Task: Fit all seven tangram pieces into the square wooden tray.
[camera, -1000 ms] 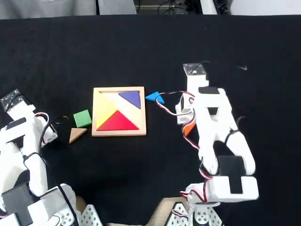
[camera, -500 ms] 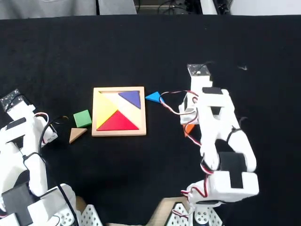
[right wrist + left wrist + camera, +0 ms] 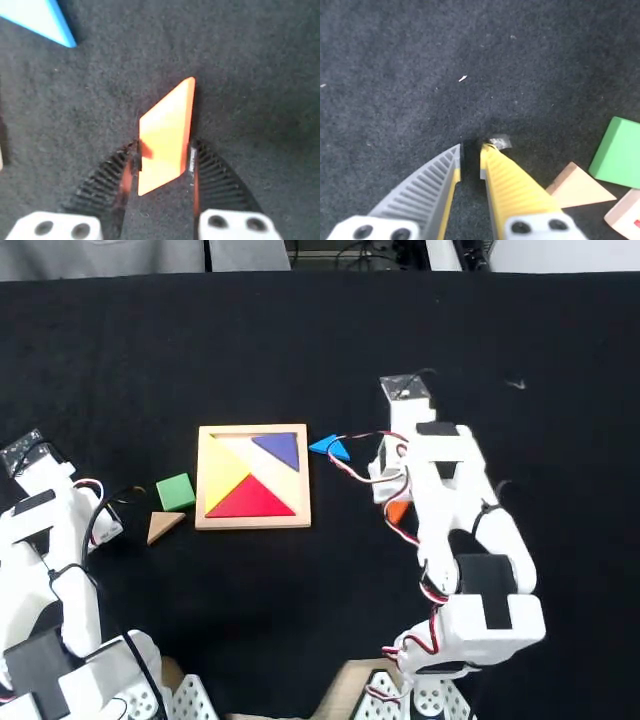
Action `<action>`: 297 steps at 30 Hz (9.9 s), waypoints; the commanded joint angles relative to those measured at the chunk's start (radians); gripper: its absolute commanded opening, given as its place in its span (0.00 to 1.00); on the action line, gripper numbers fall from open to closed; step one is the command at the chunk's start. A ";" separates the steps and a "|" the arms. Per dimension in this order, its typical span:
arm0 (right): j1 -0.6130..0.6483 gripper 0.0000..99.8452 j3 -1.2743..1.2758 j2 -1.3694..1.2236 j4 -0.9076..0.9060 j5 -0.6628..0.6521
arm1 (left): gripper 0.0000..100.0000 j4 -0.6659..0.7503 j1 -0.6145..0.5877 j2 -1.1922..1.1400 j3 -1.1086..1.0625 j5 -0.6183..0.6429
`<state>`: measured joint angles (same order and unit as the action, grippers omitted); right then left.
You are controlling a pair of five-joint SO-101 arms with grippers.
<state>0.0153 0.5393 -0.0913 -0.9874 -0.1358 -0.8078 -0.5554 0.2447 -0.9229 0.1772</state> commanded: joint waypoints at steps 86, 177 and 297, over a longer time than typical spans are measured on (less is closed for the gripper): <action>0.276 0.01 -0.068 -0.031 0.021 0.094 | 0.08 0.012 0.015 0.035 0.005 -0.002; 0.456 0.01 -1.007 -0.624 -0.247 0.180 | 0.08 0.012 0.015 0.035 0.005 -0.006; 0.167 0.01 0.030 0.101 0.262 0.025 | 0.14 -0.417 0.311 -0.700 0.872 -0.198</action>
<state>0.2010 0.5915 0.0023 -0.7419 -0.1036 -1.2236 -0.2823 -0.4534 -0.0944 -0.0407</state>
